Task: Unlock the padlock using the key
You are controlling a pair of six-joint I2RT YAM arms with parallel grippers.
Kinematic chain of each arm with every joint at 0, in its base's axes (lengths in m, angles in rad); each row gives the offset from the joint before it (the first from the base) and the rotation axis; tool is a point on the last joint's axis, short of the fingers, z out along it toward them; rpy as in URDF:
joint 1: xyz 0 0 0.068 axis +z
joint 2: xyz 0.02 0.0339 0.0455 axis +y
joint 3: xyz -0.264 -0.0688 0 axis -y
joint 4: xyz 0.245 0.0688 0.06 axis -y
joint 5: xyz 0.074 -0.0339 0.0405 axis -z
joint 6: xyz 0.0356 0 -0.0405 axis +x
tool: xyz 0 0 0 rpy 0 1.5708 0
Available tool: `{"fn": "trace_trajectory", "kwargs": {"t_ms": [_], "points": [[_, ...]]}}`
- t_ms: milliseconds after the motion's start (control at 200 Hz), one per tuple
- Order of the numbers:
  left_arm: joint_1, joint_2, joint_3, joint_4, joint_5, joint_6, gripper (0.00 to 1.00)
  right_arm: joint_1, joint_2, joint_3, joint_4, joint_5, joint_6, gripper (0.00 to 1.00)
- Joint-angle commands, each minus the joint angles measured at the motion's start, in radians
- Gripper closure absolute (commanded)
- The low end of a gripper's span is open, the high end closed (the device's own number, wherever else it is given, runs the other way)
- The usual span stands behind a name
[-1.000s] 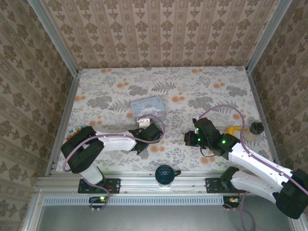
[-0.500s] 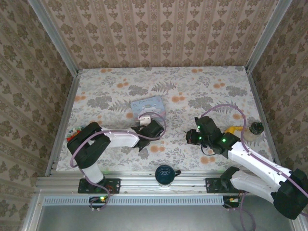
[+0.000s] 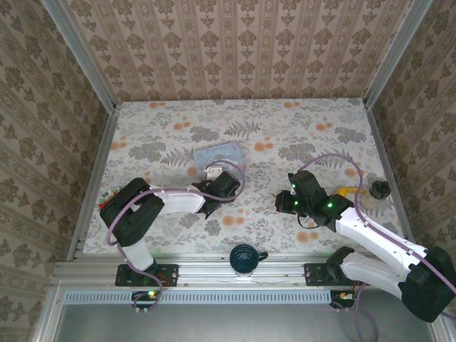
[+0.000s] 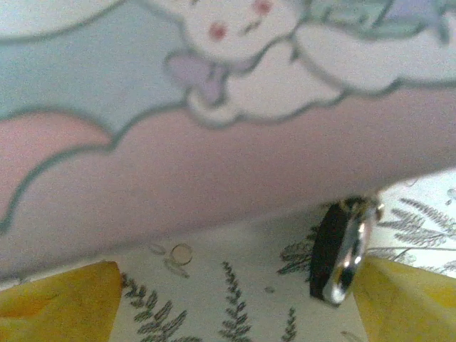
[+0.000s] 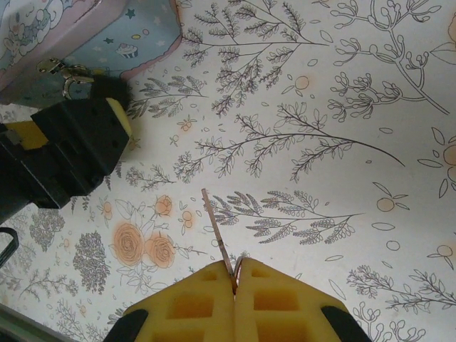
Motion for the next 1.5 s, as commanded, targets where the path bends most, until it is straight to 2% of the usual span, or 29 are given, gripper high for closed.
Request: {"fn": "trace_trajectory", "kwargs": {"t_ms": [0, 130, 355, 615, 770, 935, 1230, 1495], "points": [[0.008, 0.009, 0.041, 0.022, 0.048, 0.029, 0.14, -0.006, 0.009, 0.035, 0.017, -0.019, -0.016, 1.0], [0.007, 0.007, 0.058, 0.024, 0.079, 0.017, 0.12, -0.007, 0.011, 0.039, 0.026, -0.023, -0.018, 1.0], [0.025, 0.06, 0.085, 0.03, 0.061, 0.018, 0.15, -0.008, 0.006, 0.038, 0.035, -0.036, -0.016, 1.0], [0.038, 0.092, 0.129, -0.029, -0.066, 0.037, 0.16, -0.007, -0.037, -0.001, 0.065, -0.044, 0.003, 1.0], [0.049, 0.072, 0.106, -0.047, -0.078, 0.027, 0.21, -0.008, -0.062, -0.016, 0.067, -0.042, 0.009, 1.0], [0.049, 0.004, 0.028, -0.032, -0.065, 0.012, 0.29, -0.007, -0.063, -0.017, 0.07, -0.04, 0.005, 1.0], [0.048, -0.097, -0.014, -0.043, 0.036, 0.024, 0.3, -0.007, -0.024, -0.019, 0.096, -0.042, 0.001, 1.0], [0.058, -0.013, 0.085, -0.057, 0.078, 0.071, 0.2, -0.007, 0.004, 0.004, 0.095, -0.044, -0.011, 1.0]]}}
